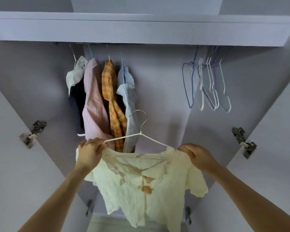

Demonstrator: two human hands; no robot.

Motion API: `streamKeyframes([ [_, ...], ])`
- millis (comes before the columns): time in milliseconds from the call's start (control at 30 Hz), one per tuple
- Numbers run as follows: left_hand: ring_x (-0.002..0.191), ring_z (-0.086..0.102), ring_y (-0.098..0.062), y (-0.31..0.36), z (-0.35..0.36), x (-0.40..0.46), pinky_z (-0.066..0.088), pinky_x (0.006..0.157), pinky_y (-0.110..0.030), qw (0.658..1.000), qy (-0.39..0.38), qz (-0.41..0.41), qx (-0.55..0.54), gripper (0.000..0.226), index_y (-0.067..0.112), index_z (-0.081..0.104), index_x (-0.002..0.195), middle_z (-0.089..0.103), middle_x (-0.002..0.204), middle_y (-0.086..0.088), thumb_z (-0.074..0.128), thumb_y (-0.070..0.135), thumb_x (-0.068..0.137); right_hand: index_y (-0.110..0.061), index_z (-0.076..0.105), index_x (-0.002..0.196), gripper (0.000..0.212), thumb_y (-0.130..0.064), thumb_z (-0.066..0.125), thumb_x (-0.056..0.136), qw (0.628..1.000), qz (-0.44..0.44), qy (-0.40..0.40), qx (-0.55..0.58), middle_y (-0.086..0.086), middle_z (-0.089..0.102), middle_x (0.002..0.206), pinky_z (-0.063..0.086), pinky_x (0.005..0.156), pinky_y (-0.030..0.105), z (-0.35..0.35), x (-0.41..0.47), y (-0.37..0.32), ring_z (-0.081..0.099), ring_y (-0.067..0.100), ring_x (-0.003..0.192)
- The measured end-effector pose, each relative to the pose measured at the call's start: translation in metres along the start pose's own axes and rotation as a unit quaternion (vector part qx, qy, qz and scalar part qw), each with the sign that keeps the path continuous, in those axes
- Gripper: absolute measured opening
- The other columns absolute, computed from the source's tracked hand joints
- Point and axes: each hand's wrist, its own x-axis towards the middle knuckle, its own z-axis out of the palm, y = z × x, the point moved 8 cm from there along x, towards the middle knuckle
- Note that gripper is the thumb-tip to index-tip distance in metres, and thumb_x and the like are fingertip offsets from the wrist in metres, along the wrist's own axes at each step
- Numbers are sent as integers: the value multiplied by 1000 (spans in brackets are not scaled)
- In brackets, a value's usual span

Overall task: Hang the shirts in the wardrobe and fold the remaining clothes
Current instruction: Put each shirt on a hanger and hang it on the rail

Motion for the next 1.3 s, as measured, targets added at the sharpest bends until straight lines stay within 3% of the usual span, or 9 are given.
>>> streamKeyframes([
  [233,103,57,-29,12,18,16,19,107,-46,1000,-24,15,-11,16,6,69,96,68,100,-7,55,8,91,-23,55,96,7,-28,49,94,992,50,-105,-40,-9,56,85,32,66,24,12,-5,14,49,12,78],
  [367,93,59,-34,23,46,25,36,84,-34,993,-109,15,-42,17,3,68,89,67,89,-13,53,11,92,-25,55,64,26,-16,51,89,970,78,-229,-36,-7,56,70,33,60,15,11,-12,15,50,8,68],
  [467,87,61,-36,33,69,27,36,66,-31,988,-138,-25,-70,23,2,68,89,67,85,-16,52,17,94,-20,62,67,25,-10,54,88,977,116,-175,29,-8,54,67,34,54,8,-21,-14,22,48,6,63],
  [633,112,55,-33,77,105,37,43,90,-35,976,-188,-19,-105,38,10,55,125,61,118,-12,59,25,90,-5,68,97,15,-8,56,89,978,165,-123,30,0,60,87,41,70,21,-51,-30,35,56,15,85],
  [733,117,46,-37,100,93,54,40,96,-43,993,-105,42,-37,37,7,56,122,53,125,-18,59,22,88,1,67,95,17,-8,53,90,975,209,-80,-5,9,67,98,44,80,30,-56,-42,49,61,23,95],
  [900,111,47,-45,128,35,82,35,86,-56,984,80,127,92,33,1,64,103,54,120,-25,60,13,73,-11,60,76,21,-8,45,91,960,279,-5,-26,9,66,98,36,67,24,-57,-52,52,60,27,99],
  [1000,132,28,-38,114,23,109,23,100,-55,985,52,93,137,48,10,55,126,36,143,-19,64,17,79,-9,66,100,22,-10,44,94,962,266,62,18,9,66,106,40,76,26,-52,-38,31,59,30,104],
  [1100,140,11,-30,95,19,131,17,106,-53,984,18,59,165,55,22,37,141,22,151,-10,52,30,88,-4,62,102,20,-11,45,95,973,194,98,74,16,66,103,40,77,29,-49,-6,-4,59,32,100],
  [1300,131,28,-28,92,20,142,17,108,-55,988,8,67,143,53,21,30,145,47,136,-9,42,29,94,-9,58,110,29,-22,35,98,966,137,208,-75,14,66,102,34,69,30,-57,51,-60,59,34,95],
])
